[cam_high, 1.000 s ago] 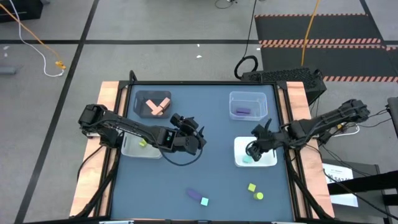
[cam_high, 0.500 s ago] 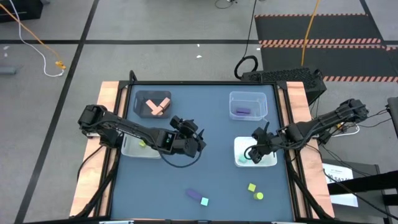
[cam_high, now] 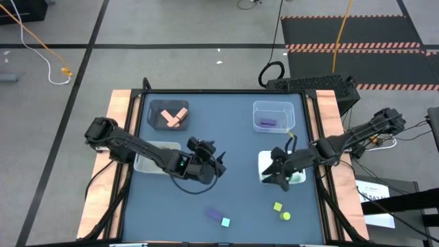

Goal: Sort & place blocks by color
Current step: Put the bottom green block into the gray bin, then put the top green block into the gray bin

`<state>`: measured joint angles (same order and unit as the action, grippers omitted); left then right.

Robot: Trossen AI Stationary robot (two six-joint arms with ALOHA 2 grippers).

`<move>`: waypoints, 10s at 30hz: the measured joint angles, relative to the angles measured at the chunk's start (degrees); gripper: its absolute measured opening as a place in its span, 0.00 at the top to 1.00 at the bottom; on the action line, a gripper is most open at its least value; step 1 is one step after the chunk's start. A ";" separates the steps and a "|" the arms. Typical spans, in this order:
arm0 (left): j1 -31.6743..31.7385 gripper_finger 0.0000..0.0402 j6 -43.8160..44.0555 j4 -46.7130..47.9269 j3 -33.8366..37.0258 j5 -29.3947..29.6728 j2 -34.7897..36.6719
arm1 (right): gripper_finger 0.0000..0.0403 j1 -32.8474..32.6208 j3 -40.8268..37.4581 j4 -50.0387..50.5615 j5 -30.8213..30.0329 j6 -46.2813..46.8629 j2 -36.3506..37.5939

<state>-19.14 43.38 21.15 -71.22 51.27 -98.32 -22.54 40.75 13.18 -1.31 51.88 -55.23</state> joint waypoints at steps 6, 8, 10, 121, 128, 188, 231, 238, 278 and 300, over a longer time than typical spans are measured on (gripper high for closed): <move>-2.57 0.25 3.31 -0.24 0.00 0.02 0.00 | 0.51 -1.23 0.02 -18.51 -0.03 -14.20 -1.20; -3.42 0.25 4.72 -0.26 0.00 0.02 0.00 | 0.51 -1.86 0.02 -20.03 0.93 -15.86 -2.01; -4.42 0.25 6.12 -0.26 0.00 0.02 0.00 | 0.51 -2.40 0.00 -19.61 4.04 -15.91 -2.99; -10.26 0.25 13.78 -0.28 0.00 1.05 -0.01 | 0.45 -32.50 -1.09 2.40 -27.23 0.55 -24.07; -11.01 0.25 13.70 -0.24 0.00 1.05 -0.02 | 0.45 -32.17 -1.09 7.24 -27.04 1.47 -26.37; -9.91 0.25 -2.69 -6.28 0.00 1.33 -0.02 | 0.71 -18.68 -1.03 -40.95 -48.08 -68.17 -13.22; 4.01 0.42 -20.64 -31.67 0.00 -12.07 -0.04 | 0.71 0.83 -1.03 -57.98 -47.95 -107.79 -25.63; 4.69 0.86 -21.43 -31.61 0.01 -14.29 -0.04 | 0.71 0.85 -1.03 -58.60 -48.50 -108.80 -25.63; 0.92 0.86 -36.68 -7.80 -0.04 -16.41 16.33 | 0.27 0.81 -1.01 -31.91 -26.66 -23.97 -25.63; -10.71 0.86 42.56 50.53 14.48 -30.12 16.57 | 0.27 -10.51 -1.01 -36.80 -22.77 -17.16 -27.72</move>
<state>-29.85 85.94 71.68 -56.75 21.14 -81.76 -33.05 39.75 -23.62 -24.08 34.72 -82.95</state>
